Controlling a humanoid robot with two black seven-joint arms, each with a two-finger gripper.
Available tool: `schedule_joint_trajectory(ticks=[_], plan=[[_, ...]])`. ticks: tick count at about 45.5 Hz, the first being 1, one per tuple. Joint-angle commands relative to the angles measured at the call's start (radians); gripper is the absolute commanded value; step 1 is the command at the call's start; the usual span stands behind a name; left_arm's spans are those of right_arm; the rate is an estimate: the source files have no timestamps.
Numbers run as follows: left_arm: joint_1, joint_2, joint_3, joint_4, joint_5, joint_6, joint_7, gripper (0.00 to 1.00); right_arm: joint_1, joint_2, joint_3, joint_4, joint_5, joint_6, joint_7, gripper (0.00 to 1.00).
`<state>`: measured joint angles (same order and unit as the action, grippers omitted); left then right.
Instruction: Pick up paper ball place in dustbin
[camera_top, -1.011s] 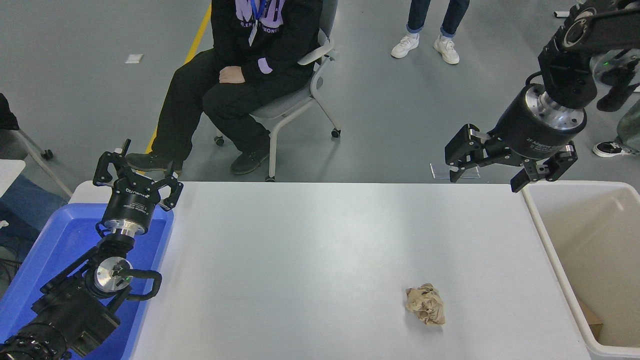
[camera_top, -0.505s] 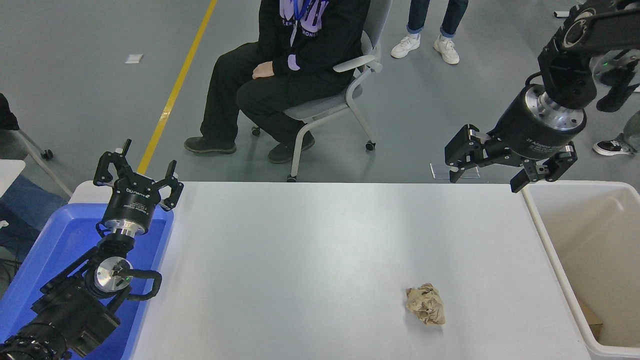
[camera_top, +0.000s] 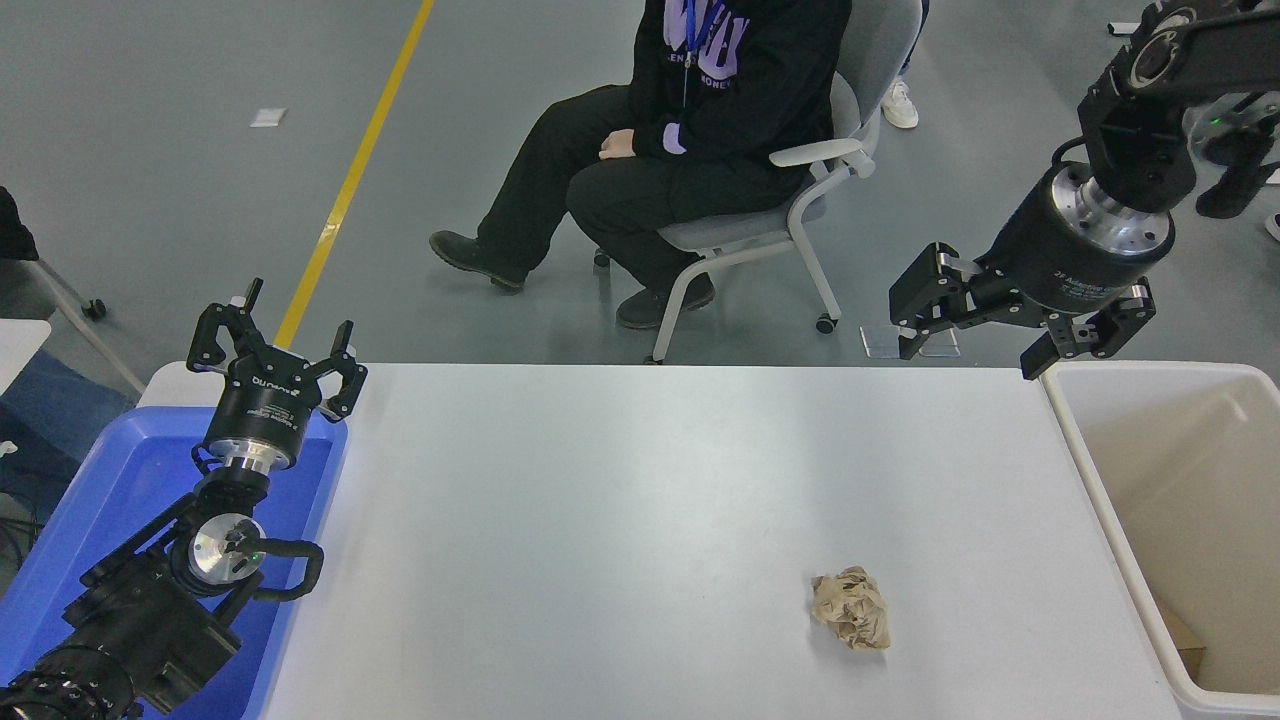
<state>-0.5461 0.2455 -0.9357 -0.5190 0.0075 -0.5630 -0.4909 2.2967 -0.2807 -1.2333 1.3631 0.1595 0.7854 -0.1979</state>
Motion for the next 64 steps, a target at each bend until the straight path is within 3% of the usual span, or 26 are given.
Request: schedule_joint_trajectory(ticks=[1,38,52,64], plan=[[0.0,0.0,0.0,-0.001,0.0,0.0,0.0,0.98,-0.008,-0.003,-0.002,0.001,0.0,0.0,0.0,1.0],[0.0,0.0,0.0,0.001,0.0,0.0,0.0,0.98,-0.033,0.0,-0.017,0.001,0.002,0.0,0.002,1.0],[0.0,0.0,0.0,-0.001,-0.001,0.0,0.0,0.98,-0.22,0.021,0.037,-0.009,-0.002,0.0,0.002,1.0],[0.0,0.0,0.0,-0.001,0.0,0.0,0.0,0.98,-0.358,0.066,0.063,-0.012,-0.032,-0.268,0.0,1.0]])
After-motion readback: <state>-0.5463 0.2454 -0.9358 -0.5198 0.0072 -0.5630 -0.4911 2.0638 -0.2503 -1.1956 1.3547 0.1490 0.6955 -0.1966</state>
